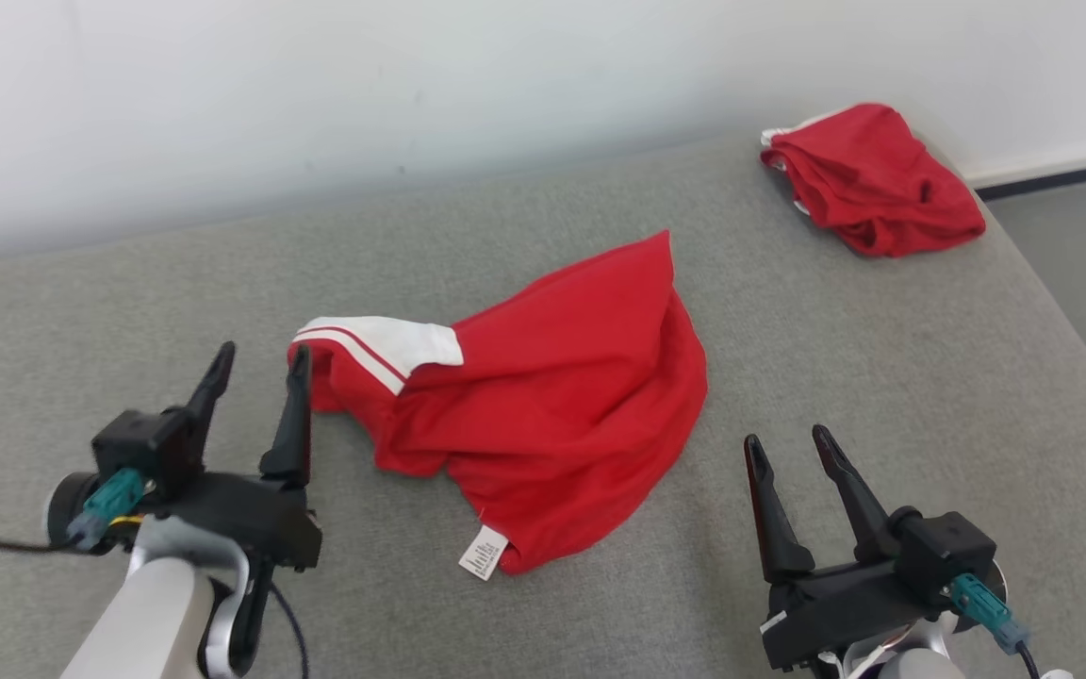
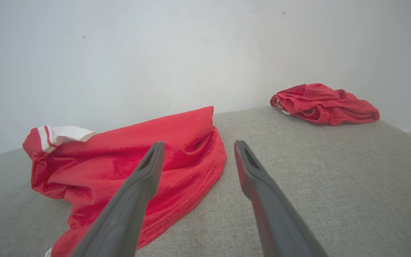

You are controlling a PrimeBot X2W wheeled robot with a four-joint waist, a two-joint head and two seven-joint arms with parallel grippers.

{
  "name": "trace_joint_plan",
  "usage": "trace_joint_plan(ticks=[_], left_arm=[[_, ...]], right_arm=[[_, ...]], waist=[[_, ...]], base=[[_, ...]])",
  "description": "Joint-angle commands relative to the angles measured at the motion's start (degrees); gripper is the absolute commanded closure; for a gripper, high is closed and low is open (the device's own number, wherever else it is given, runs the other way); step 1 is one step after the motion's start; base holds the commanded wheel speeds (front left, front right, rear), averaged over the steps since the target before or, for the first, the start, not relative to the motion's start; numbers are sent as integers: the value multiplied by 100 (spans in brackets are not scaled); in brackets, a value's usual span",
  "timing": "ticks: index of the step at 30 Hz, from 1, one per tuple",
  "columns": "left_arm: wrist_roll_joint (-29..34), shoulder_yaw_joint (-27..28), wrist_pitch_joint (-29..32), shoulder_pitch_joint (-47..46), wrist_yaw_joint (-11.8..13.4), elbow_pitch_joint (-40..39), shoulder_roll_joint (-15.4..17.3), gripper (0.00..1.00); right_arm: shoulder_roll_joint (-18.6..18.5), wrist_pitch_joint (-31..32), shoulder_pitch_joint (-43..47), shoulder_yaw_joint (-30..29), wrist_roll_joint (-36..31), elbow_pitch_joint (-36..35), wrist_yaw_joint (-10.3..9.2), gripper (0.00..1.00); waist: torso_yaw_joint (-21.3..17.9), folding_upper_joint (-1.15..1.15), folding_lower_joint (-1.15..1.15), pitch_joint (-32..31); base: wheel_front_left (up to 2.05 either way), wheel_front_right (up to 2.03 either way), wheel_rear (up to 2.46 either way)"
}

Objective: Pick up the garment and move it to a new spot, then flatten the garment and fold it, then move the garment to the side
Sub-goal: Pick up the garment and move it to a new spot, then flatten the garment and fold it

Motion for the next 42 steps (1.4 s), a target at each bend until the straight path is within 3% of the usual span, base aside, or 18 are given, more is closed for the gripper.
trace_joint_plan(ticks=[1,5,11,18,24,28,34,42], left_arm=[[50,17,-56,128,31,-60,48,0],[582,32,-232,583,467,-659,394,0],[738,398,-266,1608,1196,-1700,790,0],[564,936,-289,3004,1728,-2840,1108,0],[524,1012,-272,3787,1992,-3226,1032,0],[480,988,-282,3898,1998,-3211,981,0],[213,1071,-313,3749,1789,-3180,856,0],[325,1026,-326,3584,1616,-2994,883,0]], right_arm=[[0,-10,52,-20,-46,-26,-14,0],[-1,56,176,-179,-121,-117,-14,0],[0,158,390,-431,-211,-308,-14,0],[3,281,714,-653,-255,-522,-14,0],[1,373,968,-699,-144,-661,-14,0],[-1,395,1012,-663,-118,-657,-14,0],[-2,450,1023,-694,-139,-635,-14,0],[-2,471,987,-678,-139,-627,-14,0]], waist=[[179,0,1,-199],[315,0,1,-351],[428,0,1,-527],[510,0,1,-672],[698,0,1,-695],[752,0,1,-713],[781,0,1,-757],[773,0,1,-798]], base=[[0,0,0],[0,0,0],[0,0,0],[0,0,0],[0,0,0],[0,0,0],[0,0,0],[0,0,0]])
